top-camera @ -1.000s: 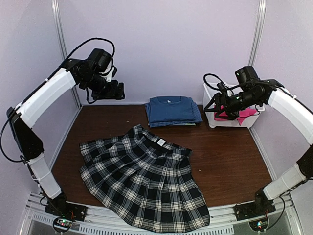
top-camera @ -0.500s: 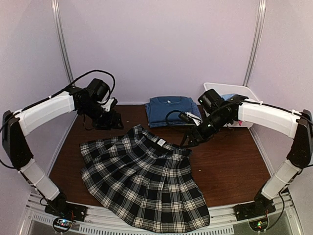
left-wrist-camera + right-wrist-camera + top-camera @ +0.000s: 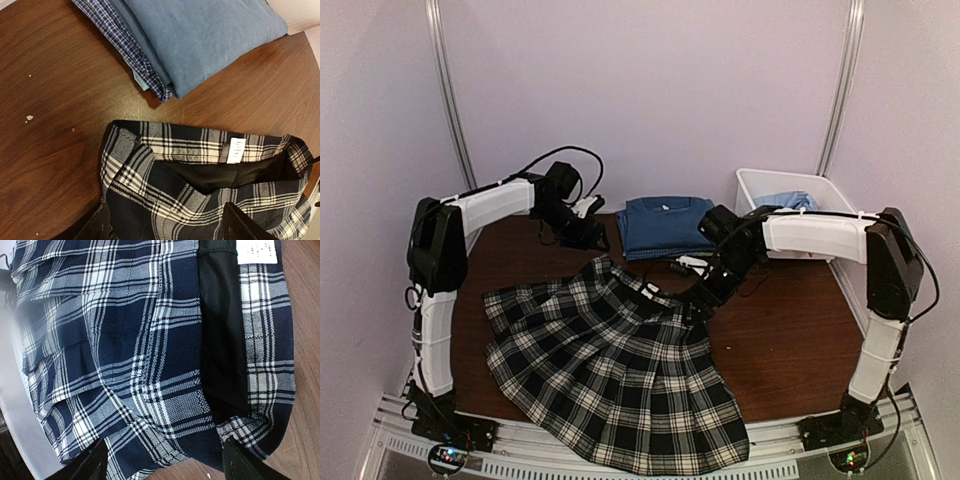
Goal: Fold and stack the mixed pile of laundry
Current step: Pick up the flattened skirt from the center of the board.
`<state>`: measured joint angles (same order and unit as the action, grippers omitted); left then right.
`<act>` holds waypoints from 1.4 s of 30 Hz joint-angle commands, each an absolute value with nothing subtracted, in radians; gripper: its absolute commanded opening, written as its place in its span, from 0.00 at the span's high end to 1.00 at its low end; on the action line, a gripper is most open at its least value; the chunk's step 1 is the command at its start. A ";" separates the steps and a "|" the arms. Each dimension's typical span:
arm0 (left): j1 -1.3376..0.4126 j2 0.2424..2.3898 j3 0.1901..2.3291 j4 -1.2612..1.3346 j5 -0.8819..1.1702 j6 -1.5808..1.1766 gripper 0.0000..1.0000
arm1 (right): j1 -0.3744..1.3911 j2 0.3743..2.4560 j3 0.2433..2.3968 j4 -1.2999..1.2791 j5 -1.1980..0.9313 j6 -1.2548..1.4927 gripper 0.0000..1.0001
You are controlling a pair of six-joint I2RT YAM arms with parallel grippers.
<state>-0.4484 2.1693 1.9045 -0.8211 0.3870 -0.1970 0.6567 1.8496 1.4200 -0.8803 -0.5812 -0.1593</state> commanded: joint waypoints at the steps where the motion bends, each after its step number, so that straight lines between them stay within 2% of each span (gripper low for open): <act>1: -0.448 2.238 1.972 -0.863 0.412 -0.054 0.21 | 0.664 1.884 1.444 -0.913 -0.595 -0.230 0.20; 8: -0.448 2.302 1.990 -0.863 0.366 0.053 0.22 | 0.656 1.919 1.464 -0.932 -0.567 -0.227 0.22; 15: -0.448 2.371 2.063 -0.878 0.298 0.103 0.45 | 0.639 1.930 1.448 -0.947 -0.576 -0.228 0.26; 17: -0.448 2.384 2.083 -0.891 0.309 0.112 0.49 | 0.638 1.924 1.444 -0.955 -0.579 -0.225 0.26; 23: -0.449 2.391 2.070 -0.878 0.387 0.135 0.43 | 0.641 1.902 1.413 -0.936 -0.606 -0.237 0.25; 27: -0.449 2.405 2.068 -0.861 0.403 0.131 0.43 | 0.642 1.959 1.426 -0.931 -0.550 -0.242 0.25; 29: -0.449 2.413 2.068 -0.860 0.410 0.133 0.47 | 0.644 1.992 1.454 -0.945 -0.515 -0.240 0.31; 31: -0.449 2.412 2.069 -0.861 0.397 0.133 0.60 | 0.645 2.011 1.498 -0.965 -0.487 -0.235 0.46; 35: -0.445 2.385 2.063 -0.858 0.395 0.120 0.96 | 0.645 1.972 1.536 -0.992 -0.455 -0.203 0.90; 36: -0.440 2.372 2.060 -0.857 0.397 0.107 1.00 | 0.645 1.951 1.539 -1.004 -0.438 -0.193 0.98; 39: -0.391 2.309 2.031 -0.820 0.465 0.017 1.00 | 0.644 1.854 1.535 -1.029 -0.394 -0.153 1.00; 42: -0.321 2.160 1.908 -0.655 0.545 -0.112 1.00 | 0.642 1.757 1.543 -1.076 -0.384 -0.092 1.00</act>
